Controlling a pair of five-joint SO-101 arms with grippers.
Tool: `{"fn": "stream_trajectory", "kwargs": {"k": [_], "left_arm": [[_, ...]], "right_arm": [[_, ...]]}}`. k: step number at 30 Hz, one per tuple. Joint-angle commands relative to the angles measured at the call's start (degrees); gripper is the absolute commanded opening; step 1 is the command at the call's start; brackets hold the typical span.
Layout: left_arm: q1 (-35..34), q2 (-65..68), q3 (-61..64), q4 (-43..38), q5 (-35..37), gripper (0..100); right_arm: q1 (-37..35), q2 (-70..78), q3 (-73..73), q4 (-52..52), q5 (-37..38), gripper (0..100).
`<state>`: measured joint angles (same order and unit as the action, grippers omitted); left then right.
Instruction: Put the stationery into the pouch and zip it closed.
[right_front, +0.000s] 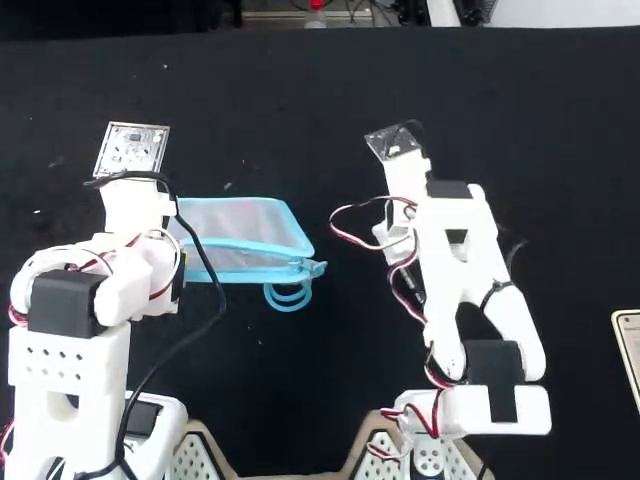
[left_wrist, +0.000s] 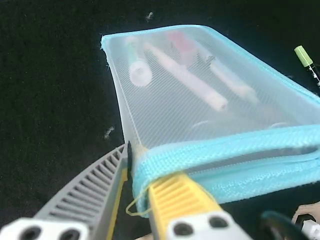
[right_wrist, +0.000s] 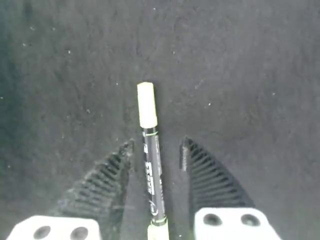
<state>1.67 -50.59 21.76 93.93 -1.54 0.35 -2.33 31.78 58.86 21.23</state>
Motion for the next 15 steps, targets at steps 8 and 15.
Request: {"fn": "stream_trajectory", "kwargs": {"k": [8,15], "left_arm": [[0.75,-0.97,-0.48,0.26,-0.53,3],[0.75,-0.97,-0.48,0.26,-0.53,3]], "right_arm": [[-5.98,9.71,-10.15,-0.53,-5.01,13.8],[-0.53,15.25,-10.24,-3.87,7.38,13.8]]}}
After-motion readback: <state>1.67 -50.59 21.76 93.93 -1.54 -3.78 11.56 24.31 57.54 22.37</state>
